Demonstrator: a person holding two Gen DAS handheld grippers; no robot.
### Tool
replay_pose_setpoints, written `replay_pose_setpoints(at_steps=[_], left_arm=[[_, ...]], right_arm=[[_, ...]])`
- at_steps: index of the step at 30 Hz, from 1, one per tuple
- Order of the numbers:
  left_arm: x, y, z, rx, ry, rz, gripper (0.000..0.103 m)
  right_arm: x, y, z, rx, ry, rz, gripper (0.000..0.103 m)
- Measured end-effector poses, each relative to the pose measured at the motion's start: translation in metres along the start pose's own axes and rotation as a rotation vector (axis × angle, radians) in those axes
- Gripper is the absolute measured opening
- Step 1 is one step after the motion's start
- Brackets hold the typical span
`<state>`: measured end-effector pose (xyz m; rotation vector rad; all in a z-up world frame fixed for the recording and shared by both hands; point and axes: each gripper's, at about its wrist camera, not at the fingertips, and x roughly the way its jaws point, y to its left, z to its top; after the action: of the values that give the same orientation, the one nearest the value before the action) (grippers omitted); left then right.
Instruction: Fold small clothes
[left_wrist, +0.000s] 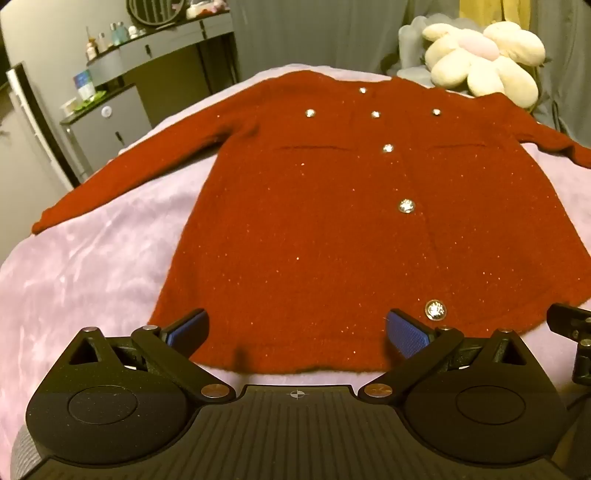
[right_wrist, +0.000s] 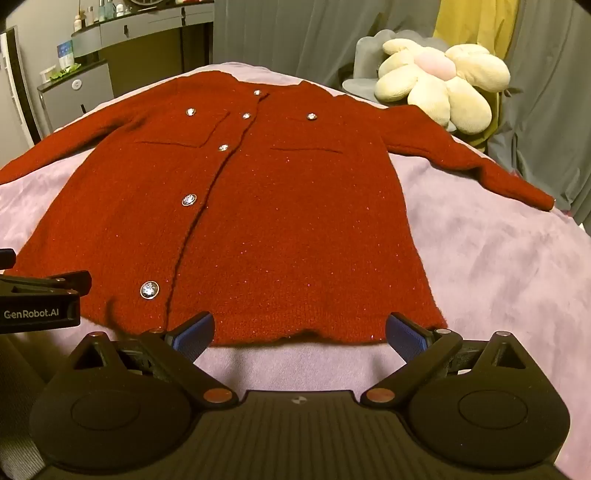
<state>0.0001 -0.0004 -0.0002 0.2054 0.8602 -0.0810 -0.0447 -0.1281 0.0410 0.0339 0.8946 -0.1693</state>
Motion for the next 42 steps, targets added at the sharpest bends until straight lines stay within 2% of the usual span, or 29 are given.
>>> replay_pose_setpoints(at_steps=[42], left_arm=[[0.0043, 0.0006, -0.0039, 0.004, 0.013, 0.0, 0.103]], right_arm=[[-0.0031, -0.0053, 0.0002, 0.028, -0.007, 0.018, 0.099]])
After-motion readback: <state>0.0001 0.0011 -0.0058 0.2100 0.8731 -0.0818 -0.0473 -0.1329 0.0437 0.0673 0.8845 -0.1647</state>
